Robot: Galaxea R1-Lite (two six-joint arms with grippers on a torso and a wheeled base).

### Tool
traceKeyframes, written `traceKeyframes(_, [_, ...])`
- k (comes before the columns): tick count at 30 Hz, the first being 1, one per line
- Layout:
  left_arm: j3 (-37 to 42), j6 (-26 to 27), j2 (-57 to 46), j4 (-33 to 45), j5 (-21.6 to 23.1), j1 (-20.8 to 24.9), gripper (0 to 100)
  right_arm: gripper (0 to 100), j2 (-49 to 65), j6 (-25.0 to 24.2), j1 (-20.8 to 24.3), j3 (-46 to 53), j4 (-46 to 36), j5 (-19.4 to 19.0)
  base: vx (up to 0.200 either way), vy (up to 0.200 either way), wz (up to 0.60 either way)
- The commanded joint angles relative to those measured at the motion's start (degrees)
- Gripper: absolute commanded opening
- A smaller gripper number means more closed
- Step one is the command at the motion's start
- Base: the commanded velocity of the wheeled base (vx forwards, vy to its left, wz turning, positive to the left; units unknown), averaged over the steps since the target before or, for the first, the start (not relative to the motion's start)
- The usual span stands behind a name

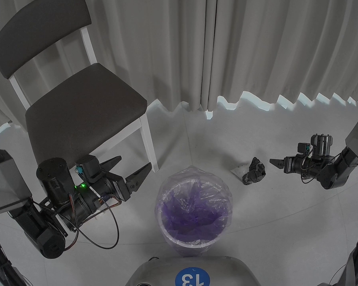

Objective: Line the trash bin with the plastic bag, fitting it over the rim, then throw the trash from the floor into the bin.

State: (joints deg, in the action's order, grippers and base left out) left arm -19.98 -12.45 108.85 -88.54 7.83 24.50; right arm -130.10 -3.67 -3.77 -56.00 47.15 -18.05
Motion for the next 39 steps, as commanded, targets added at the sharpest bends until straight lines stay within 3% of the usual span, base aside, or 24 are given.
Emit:
traceKeyframes(1, [0.9, -1.8, 0.7, -1.3, -4.5, 0.7, 100, 100, -5.4, -1.6, 0.4, -4.2, -0.1, 0.0, 0.0, 0.0, 0.0])
traceKeyframes(9, [1.3, -1.9, 1.7, -1.4, -6.2, 0.3, 100, 100, -5.9, -1.7, 0.8, -3.5, 0.3, -0.1, 0.175, 0.0, 0.0])
traceKeyframes(20, [1.8, -2.1, 1.2, -1.4, -9.7, 3.1, 100, 100, -12.0, -1.9, 1.0, -8.6, 0.7, 0.1, 0.0, 0.0, 0.0])
traceKeyframes(23, [1.8, -2.1, 0.5, -1.4, -10.6, 3.2, 100, 100, -18.3, -3.1, 3.2, -14.0, 2.4, 2.0, 0.0, 0.0, 0.0])
traceKeyframes(27, [2.4, -2.2, -1.3, -1.4, -11.9, 3.2, 100, 100, -26.0, -8.1, 5.3, -22.0, 7.9, 9.8, 0.0, 0.0, 0.0])
traceKeyframes(39, [5.0, -2.3, -2.2, -1.5, -12.1, 4.0, 100, 100, -27.1, -8.5, 7.4, -24.9, 2.2, 9.9, 0.0, 0.0, 0.0])
